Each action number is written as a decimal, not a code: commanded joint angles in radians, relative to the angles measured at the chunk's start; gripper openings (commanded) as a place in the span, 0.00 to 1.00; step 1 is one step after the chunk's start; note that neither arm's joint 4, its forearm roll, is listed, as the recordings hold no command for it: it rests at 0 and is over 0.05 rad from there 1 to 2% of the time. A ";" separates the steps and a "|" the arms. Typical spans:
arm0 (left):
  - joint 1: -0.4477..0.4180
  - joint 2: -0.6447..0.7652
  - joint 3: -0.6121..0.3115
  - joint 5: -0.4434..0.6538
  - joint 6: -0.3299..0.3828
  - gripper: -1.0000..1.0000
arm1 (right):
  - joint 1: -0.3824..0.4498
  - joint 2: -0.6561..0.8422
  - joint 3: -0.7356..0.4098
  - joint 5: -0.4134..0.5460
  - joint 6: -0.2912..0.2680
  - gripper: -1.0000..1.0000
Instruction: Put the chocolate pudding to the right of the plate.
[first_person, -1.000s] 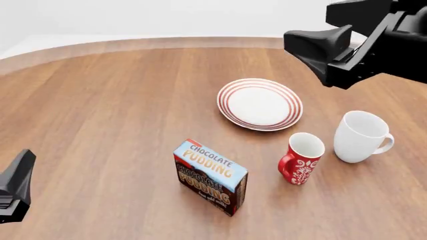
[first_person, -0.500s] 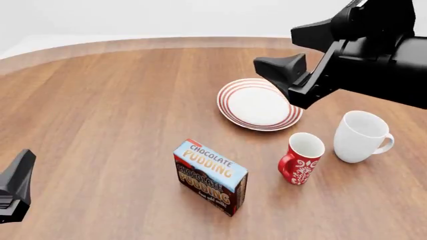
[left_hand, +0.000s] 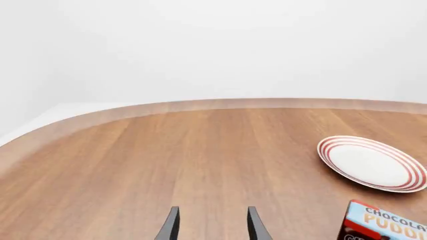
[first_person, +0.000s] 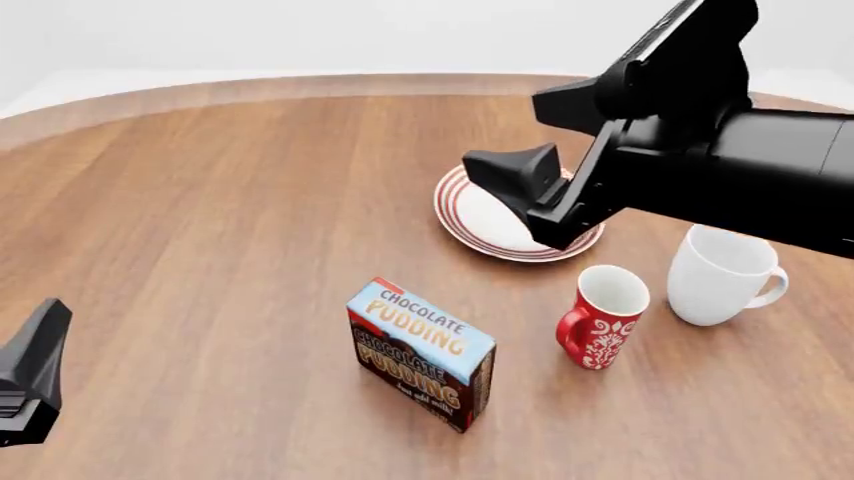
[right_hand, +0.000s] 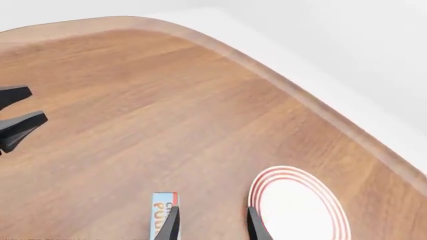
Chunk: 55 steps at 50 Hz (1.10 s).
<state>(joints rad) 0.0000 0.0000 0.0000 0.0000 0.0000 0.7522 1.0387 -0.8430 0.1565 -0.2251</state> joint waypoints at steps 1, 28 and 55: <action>0.000 0.000 0.000 0.000 0.000 1.00 | 0.035 0.046 0.008 -0.030 0.011 1.00; 0.000 0.000 0.000 0.000 0.000 1.00 | 0.115 0.181 0.050 -0.125 0.051 1.00; 0.000 0.000 0.000 0.000 0.000 1.00 | 0.124 0.252 0.134 -0.251 0.120 1.00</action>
<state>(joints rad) 0.0000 0.0000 0.0000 0.0000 0.0000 0.8728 1.2587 -0.7352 -0.0498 -0.1300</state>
